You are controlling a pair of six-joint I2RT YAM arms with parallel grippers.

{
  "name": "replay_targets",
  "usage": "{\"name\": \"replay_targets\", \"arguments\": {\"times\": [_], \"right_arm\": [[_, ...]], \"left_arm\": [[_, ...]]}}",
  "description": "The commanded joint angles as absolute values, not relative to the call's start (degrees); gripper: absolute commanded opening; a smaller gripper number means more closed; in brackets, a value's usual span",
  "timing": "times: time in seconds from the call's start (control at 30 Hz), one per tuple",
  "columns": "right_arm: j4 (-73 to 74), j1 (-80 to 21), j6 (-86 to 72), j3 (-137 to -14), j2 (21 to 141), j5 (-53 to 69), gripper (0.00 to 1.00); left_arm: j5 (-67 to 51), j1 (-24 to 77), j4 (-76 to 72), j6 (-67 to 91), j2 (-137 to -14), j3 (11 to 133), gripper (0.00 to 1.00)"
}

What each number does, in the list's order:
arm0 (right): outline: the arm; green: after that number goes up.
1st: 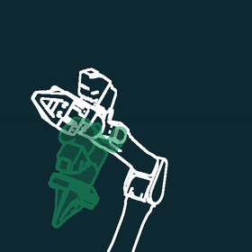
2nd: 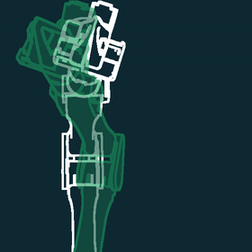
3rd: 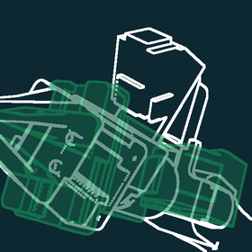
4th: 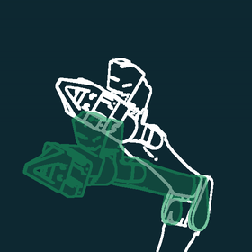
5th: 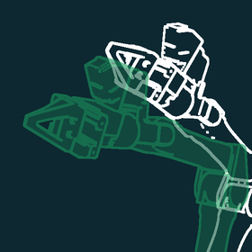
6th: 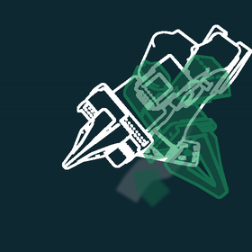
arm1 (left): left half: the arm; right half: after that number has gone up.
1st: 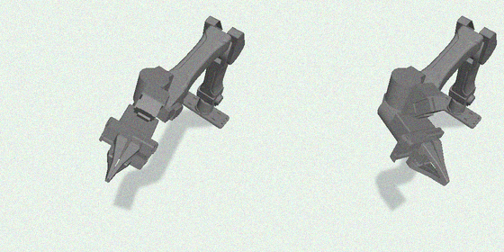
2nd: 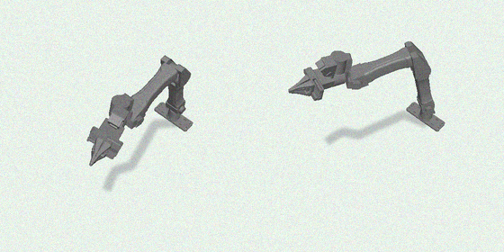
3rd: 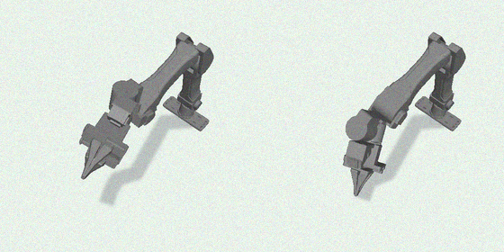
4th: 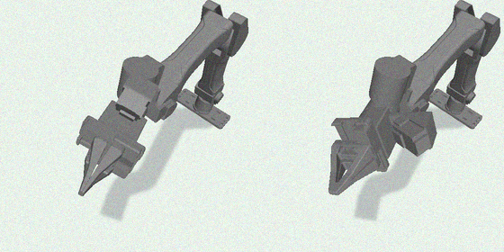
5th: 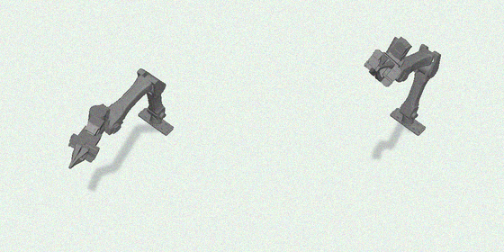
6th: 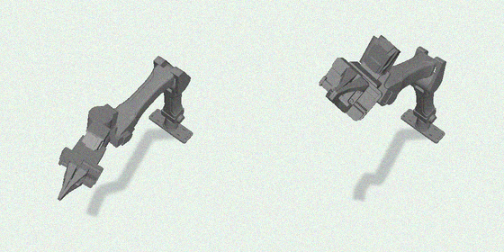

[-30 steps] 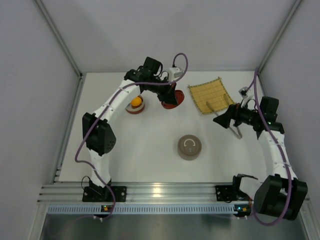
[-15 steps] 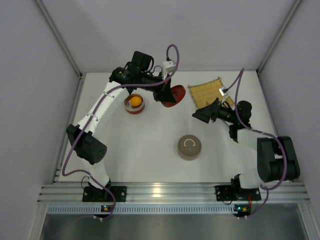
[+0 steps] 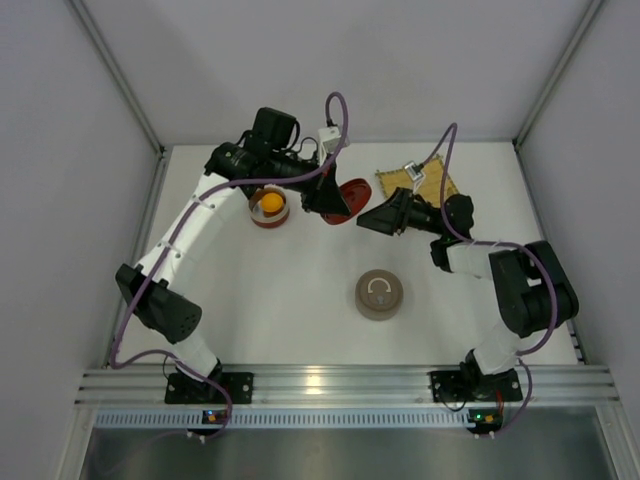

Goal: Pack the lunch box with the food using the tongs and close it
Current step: Pick up the box lid from the center of the board.

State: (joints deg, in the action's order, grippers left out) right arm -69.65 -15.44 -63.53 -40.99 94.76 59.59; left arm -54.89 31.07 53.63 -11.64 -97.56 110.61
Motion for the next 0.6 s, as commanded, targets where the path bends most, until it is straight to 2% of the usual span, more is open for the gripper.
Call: {"name": "replay_targets", "arguments": {"times": [0.0, 0.2, 0.37, 0.5, 0.57], "right_arm": [[-93.0, -17.3, -60.1, -43.8, 92.1, 60.1, 0.81], [-83.4, -20.0, -49.9, -45.6, 86.9, 61.7, 0.80], [-80.8, -21.6, -48.2, -46.3, 85.8, 62.7, 0.79], [-80.1, -22.1, -47.3, -46.0, 85.3, 62.8, 0.67], [-79.2, -22.1, -46.9, -45.8, 84.6, 62.8, 0.54]], "left_arm": [[-57.6, 31.6, 51.6, -11.5, -95.3, 109.4, 0.00], [-57.9, 32.1, 51.6, -11.4, -95.3, 109.3, 0.00], [-58.3, 32.5, 51.9, -11.8, -95.2, 108.7, 0.00], [-58.3, 32.6, 52.1, -11.9, -94.8, 108.7, 0.00], [-58.2, 32.6, 52.2, -12.0, -94.8, 108.6, 0.00]]}}
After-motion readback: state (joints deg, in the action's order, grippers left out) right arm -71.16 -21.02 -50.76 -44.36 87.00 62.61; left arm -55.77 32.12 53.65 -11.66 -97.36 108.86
